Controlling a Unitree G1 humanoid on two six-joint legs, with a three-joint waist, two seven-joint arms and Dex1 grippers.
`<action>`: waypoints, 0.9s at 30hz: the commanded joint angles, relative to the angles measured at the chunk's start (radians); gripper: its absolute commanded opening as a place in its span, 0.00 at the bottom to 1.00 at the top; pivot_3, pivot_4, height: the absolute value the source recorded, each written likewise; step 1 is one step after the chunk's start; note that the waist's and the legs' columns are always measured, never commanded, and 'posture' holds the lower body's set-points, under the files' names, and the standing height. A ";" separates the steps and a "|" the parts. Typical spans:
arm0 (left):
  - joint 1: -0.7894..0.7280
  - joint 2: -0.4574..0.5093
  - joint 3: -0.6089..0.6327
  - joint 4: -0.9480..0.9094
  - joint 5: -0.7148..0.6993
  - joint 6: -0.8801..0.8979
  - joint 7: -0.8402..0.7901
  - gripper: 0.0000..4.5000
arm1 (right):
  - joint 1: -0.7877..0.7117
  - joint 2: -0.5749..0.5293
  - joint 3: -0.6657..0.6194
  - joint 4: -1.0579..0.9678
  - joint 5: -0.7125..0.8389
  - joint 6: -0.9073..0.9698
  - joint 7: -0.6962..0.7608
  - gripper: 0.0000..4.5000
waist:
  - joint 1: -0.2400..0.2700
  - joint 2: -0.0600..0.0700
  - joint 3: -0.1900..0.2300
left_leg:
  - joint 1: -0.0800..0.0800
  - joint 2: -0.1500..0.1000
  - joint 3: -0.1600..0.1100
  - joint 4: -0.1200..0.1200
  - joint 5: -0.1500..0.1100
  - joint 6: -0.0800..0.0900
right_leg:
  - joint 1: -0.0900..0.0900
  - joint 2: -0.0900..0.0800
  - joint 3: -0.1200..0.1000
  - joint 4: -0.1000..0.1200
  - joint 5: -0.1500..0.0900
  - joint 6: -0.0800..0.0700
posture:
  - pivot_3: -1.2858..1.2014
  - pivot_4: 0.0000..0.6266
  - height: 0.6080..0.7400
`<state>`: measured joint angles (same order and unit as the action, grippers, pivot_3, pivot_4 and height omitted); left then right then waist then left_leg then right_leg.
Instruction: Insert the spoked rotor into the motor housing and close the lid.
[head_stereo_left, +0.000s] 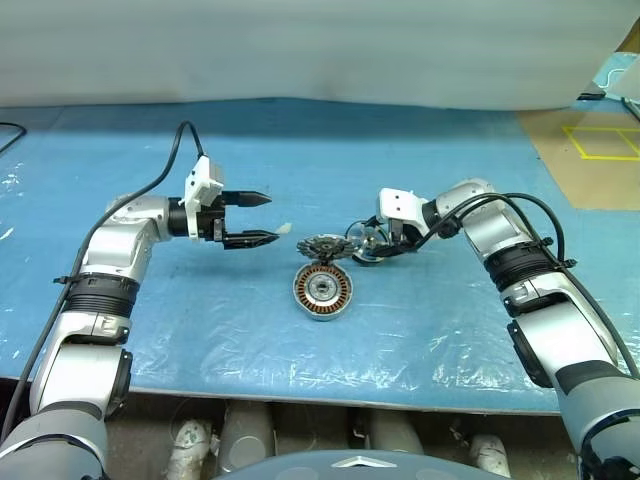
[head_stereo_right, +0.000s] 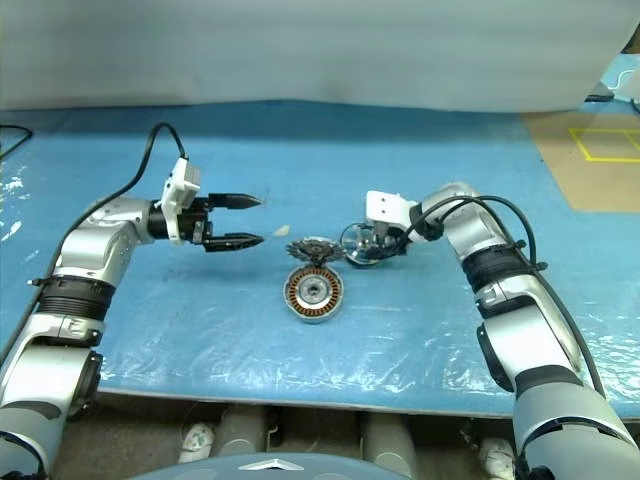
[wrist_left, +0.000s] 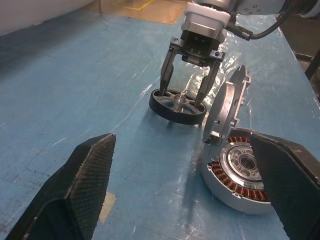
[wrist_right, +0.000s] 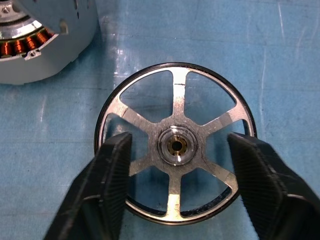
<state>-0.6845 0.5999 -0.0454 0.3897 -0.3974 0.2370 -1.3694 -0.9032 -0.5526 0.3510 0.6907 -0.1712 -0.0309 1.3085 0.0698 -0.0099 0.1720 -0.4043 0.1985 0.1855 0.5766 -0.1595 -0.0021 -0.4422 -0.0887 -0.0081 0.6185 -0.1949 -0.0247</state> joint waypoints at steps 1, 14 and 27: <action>0.004 0.000 0.023 -0.034 -0.006 -0.012 0.005 1.00 | 0.003 -0.017 -0.004 -0.033 -0.004 -0.018 -0.003 0.35 | 0.000 0.000 0.000 | 0.000 0.000 0.000 0.000 0.000 0.000 | 0.000 0.000 0.000 0.000 0.000 0.000 | 0.52 0.24 1.00; 0.037 0.011 0.033 -0.080 -0.019 0.008 0.005 1.00 | 0.047 -0.037 -0.055 -0.157 0.059 0.084 0.027 0.27 | 0.000 0.000 0.000 | 0.002 0.000 0.000 0.000 0.000 0.000 | 0.001 0.000 0.000 0.000 0.000 0.000 | 0.52 0.24 1.00; 0.343 0.078 0.041 -0.454 -0.100 0.136 0.047 1.00 | 0.502 -0.287 -0.328 -0.795 0.341 0.507 0.022 0.27 | 0.024 0.002 0.001 | 0.001 0.000 0.000 -0.007 0.000 0.000 | 0.004 0.000 -0.002 -0.010 0.000 0.000 | 0.52 0.24 1.00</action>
<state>-0.3511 0.6693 -0.0214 0.0050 -0.4691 0.3606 -1.3317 -0.4191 -0.8235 0.0884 0.0117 0.0970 0.4196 1.3382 0.0939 -0.0083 0.1729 -0.4028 0.1989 0.1855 0.5691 -0.1597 -0.0021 -0.4388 -0.0886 -0.0100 0.6079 -0.1952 -0.0251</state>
